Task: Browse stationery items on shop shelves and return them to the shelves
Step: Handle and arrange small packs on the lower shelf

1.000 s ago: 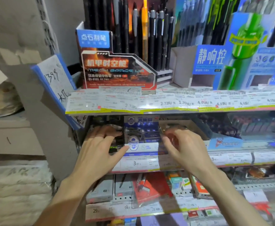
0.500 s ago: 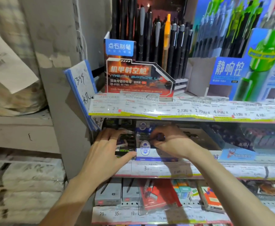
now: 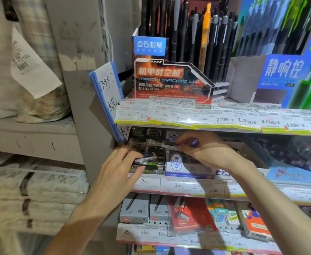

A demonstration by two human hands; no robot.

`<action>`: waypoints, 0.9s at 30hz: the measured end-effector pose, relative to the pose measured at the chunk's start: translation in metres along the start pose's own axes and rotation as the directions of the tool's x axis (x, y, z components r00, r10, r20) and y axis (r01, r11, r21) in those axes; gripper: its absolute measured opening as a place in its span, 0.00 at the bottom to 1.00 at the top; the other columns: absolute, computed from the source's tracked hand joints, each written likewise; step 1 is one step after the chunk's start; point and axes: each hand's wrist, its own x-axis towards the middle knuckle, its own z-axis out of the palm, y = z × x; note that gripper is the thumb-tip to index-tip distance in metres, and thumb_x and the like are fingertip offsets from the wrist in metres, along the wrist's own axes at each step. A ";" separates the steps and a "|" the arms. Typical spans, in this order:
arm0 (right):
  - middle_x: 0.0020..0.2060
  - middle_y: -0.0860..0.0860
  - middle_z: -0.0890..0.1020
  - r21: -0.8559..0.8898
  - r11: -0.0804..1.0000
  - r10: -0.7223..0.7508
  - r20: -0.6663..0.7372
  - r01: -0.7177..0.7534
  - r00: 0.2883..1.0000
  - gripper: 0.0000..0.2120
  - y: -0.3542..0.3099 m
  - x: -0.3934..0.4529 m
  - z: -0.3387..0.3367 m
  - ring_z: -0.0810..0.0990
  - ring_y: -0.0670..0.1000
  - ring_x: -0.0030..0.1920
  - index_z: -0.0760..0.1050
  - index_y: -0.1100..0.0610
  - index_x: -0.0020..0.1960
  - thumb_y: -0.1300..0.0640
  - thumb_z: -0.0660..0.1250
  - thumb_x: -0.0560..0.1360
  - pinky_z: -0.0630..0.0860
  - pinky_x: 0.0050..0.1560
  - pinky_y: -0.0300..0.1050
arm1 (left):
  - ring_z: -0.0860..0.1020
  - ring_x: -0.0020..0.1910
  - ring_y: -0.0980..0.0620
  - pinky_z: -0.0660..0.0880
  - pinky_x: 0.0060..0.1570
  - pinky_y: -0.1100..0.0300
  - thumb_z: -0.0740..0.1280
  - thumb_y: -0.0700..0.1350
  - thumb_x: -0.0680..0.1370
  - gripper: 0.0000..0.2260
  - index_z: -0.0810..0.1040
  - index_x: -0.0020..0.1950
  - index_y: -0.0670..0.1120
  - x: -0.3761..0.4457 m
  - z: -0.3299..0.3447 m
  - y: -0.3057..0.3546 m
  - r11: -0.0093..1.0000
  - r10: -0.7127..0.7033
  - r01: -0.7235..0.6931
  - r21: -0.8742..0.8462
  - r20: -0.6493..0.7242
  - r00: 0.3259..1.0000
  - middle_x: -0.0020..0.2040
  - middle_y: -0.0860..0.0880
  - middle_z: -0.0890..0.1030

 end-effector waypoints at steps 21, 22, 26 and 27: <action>0.43 0.43 0.84 0.024 0.980 -0.199 0.208 0.199 0.958 0.04 -0.029 0.009 0.027 0.81 0.46 0.46 0.86 0.47 0.48 0.52 0.72 0.75 0.78 0.50 0.46 | 0.75 0.48 0.54 0.72 0.48 0.60 0.72 0.45 0.75 0.05 0.81 0.49 0.47 -0.001 0.000 -0.009 0.997 0.041 -0.040 -0.062 0.015 0.999 0.47 0.54 0.77; 0.44 0.43 0.83 0.033 0.979 -0.203 0.208 0.201 0.957 0.04 -0.029 0.008 0.028 0.81 0.45 0.46 0.86 0.47 0.48 0.52 0.72 0.75 0.78 0.51 0.45 | 0.75 0.48 0.54 0.73 0.48 0.59 0.72 0.45 0.75 0.05 0.81 0.49 0.47 -0.001 0.000 -0.009 0.997 0.038 -0.037 -0.065 0.015 0.999 0.47 0.54 0.77; 0.47 0.42 0.84 0.064 0.981 -0.192 0.222 0.182 0.956 0.05 -0.025 0.006 0.028 0.81 0.42 0.48 0.86 0.47 0.47 0.50 0.71 0.76 0.78 0.52 0.43 | 0.75 0.50 0.54 0.76 0.47 0.55 0.72 0.46 0.75 0.07 0.81 0.52 0.48 -0.001 0.000 -0.007 0.998 0.023 -0.022 -0.062 0.021 1.000 0.48 0.54 0.77; 0.48 0.42 0.84 0.068 0.982 -0.188 0.227 0.177 0.956 0.06 -0.025 0.005 0.028 0.81 0.41 0.48 0.86 0.48 0.49 0.50 0.71 0.76 0.78 0.52 0.42 | 0.75 0.50 0.53 0.77 0.46 0.54 0.72 0.46 0.75 0.08 0.81 0.53 0.48 -0.001 0.000 -0.007 0.998 0.023 -0.022 -0.057 0.019 1.000 0.48 0.53 0.77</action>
